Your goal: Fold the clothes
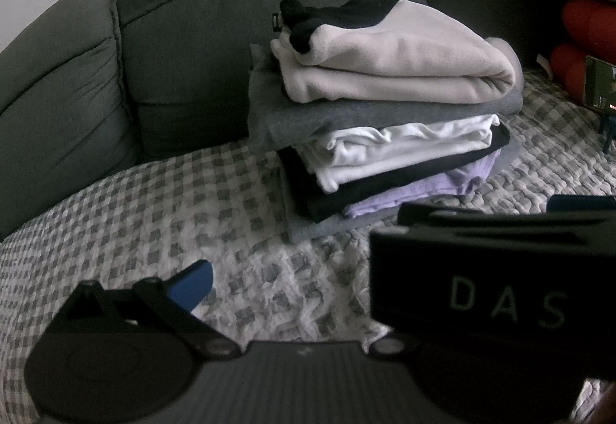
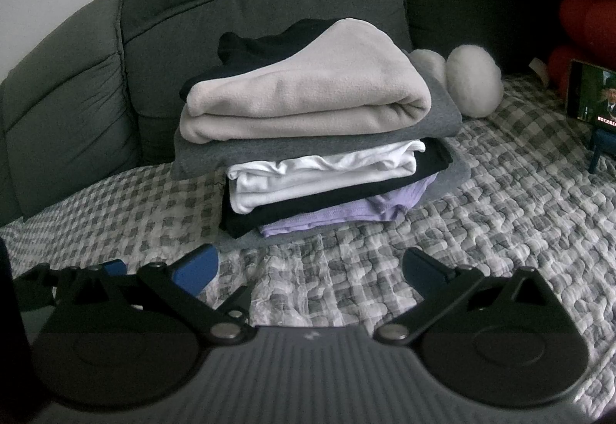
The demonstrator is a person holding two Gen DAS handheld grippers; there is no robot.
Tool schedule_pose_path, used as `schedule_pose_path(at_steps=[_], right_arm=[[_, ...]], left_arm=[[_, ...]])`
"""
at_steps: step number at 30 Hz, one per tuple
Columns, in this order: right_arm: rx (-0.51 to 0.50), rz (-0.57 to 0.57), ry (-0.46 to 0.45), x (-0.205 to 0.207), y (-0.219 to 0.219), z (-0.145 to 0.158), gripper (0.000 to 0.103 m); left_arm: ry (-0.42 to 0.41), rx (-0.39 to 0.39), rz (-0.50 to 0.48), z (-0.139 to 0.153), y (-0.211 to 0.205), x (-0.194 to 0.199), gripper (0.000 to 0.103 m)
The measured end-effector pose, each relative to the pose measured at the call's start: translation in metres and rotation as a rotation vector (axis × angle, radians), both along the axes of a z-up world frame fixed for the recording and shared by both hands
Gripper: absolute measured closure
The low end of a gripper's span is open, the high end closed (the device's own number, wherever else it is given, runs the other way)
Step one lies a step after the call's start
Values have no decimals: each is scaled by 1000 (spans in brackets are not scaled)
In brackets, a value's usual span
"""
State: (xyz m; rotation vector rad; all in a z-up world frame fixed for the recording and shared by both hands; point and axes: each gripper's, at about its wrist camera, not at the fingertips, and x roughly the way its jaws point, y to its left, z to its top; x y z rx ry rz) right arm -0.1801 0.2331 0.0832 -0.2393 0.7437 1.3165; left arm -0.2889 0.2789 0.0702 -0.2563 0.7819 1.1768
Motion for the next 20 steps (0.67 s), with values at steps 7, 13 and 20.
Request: schedule_pose_path(at_steps=[7, 13, 20], right_arm=[[0, 0, -1, 0, 0, 0, 0], [-1, 1, -1, 0, 0, 0, 0], [-1, 3, -1, 0, -1, 0, 0]], left_arm=[[0, -2, 2, -1, 0, -1, 1], [1, -2, 4, -1, 0, 0, 1], [1, -1, 7, -1, 0, 0, 1]])
